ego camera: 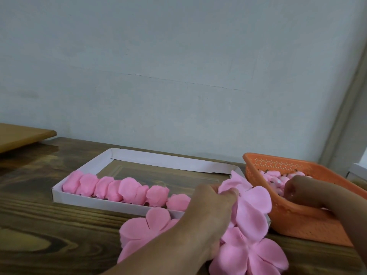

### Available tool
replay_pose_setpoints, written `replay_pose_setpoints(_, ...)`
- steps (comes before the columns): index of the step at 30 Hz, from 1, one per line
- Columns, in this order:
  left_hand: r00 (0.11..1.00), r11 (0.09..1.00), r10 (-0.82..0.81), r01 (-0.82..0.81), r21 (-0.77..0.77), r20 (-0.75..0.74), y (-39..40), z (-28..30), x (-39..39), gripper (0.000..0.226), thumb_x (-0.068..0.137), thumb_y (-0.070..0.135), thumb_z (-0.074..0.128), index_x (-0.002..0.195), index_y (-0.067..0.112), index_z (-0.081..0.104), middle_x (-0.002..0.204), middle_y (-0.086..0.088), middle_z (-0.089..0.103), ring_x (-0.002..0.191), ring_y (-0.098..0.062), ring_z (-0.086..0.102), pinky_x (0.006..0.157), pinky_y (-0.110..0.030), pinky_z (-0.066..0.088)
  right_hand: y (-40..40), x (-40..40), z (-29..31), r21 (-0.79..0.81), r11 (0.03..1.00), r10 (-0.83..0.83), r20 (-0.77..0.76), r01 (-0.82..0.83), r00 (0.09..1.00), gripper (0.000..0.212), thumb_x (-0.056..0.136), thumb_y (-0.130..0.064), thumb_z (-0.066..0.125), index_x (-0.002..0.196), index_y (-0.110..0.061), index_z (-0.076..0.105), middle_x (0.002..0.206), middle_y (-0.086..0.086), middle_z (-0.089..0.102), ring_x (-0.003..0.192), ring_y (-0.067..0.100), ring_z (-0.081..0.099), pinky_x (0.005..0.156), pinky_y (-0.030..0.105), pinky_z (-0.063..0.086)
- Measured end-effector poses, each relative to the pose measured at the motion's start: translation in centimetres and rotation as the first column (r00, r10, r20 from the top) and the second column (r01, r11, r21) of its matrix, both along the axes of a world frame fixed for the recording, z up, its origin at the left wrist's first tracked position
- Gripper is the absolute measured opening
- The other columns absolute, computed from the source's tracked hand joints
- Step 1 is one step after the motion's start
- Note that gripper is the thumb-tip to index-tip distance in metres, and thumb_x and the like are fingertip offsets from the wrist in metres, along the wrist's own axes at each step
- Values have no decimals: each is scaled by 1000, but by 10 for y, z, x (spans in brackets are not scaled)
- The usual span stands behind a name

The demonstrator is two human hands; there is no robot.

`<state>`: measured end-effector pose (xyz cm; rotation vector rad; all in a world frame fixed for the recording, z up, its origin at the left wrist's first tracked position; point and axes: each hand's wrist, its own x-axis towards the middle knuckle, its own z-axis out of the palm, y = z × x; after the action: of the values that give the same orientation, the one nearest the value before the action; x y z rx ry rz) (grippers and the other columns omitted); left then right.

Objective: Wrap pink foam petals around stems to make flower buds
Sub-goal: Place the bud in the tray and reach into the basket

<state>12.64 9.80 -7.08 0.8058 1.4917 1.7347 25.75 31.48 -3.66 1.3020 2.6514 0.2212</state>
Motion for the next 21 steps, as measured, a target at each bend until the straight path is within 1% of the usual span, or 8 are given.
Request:
replay_pose_setpoints(3, 1000, 1000, 7, -7, 0, 5, 0, 1, 0, 21, 90, 20, 57, 73, 23, 68, 78, -1, 65, 74, -18, 60, 74, -29, 47, 4, 1, -2, -6, 1000, 4, -10, -4, 1000, 20, 91, -38, 53, 98, -28, 69, 110, -3, 55, 106, 15, 46, 98, 31, 40)
replay_pose_setpoints(6, 1000, 1000, 20, -20, -7, 4, -1, 2, 0, 21, 90, 21, 57, 73, 22, 69, 74, 2, 65, 70, -15, 59, 69, -25, 45, 9, 3, -3, -24, 1000, 1, -27, -2, 1000, 18, 90, -35, 55, 95, -28, 70, 109, -2, 54, 104, 15, 49, 95, 30, 43)
replay_pose_setpoints(9, 1000, 1000, 17, -17, -9, -3, -1, 2, 0, 21, 90, 21, 57, 73, 23, 68, 70, 2, 62, 66, -15, 57, 66, -25, 44, 12, 3, -5, -38, 999, -4, -30, 2, 1000, 16, 89, -36, 55, 91, -30, 70, 110, -2, 53, 105, 16, 47, 96, 30, 43)
replay_pose_setpoints(14, 1000, 1000, 14, -15, -7, -11, -2, 3, 1, 19, 91, 21, 55, 78, 23, 69, 71, 3, 61, 66, -15, 55, 66, -25, 43, 17, 3, -10, -69, 998, -2, -14, 1, 1000, 21, 88, -38, 54, 105, -44, 65, 124, 0, 45, 114, 20, 42, 101, 34, 37)
replay_pose_setpoints(15, 1000, 1000, 18, -18, -10, -16, -2, 3, 1, 17, 90, 21, 55, 79, 23, 69, 72, 2, 60, 67, -15, 55, 66, -26, 43, 18, 3, -11, -74, 997, -4, -12, 4, 1000, 21, 88, -38, 54, 103, -46, 65, 126, 0, 43, 115, 21, 41, 101, 35, 37)
replay_pose_setpoints(17, 1000, 1000, 15, -16, -6, -17, -2, 4, 1, 16, 90, 21, 55, 79, 23, 67, 73, 0, 60, 67, -17, 56, 67, -27, 43, 20, 4, -13, -70, 997, -10, -5, 9, 1000, 17, 86, -38, 54, 92, -50, 64, 126, 1, 43, 116, 24, 39, 101, 37, 37)
replay_pose_setpoints(19, 1000, 1000, 16, -16, -6, -13, -3, 4, 1, 19, 90, 21, 55, 76, 24, 67, 70, 2, 60, 62, -13, 55, 63, -24, 43, 21, 4, -14, -59, 998, -12, 4, 13, 1000, 17, 84, -38, 54, 77, -52, 60, 123, 0, 44, 114, 24, 38, 101, 38, 37)
replay_pose_setpoints(21, 1000, 1000, 18, -18, -12, -13, -3, 5, 1, 21, 90, 21, 56, 73, 25, 67, 66, 5, 59, 58, -11, 54, 60, -22, 43, 21, 4, -13, -51, 999, -13, 8, 13, 1000, 20, 84, -37, 54, 70, -52, 57, 121, -1, 45, 113, 23, 39, 101, 37, 37)
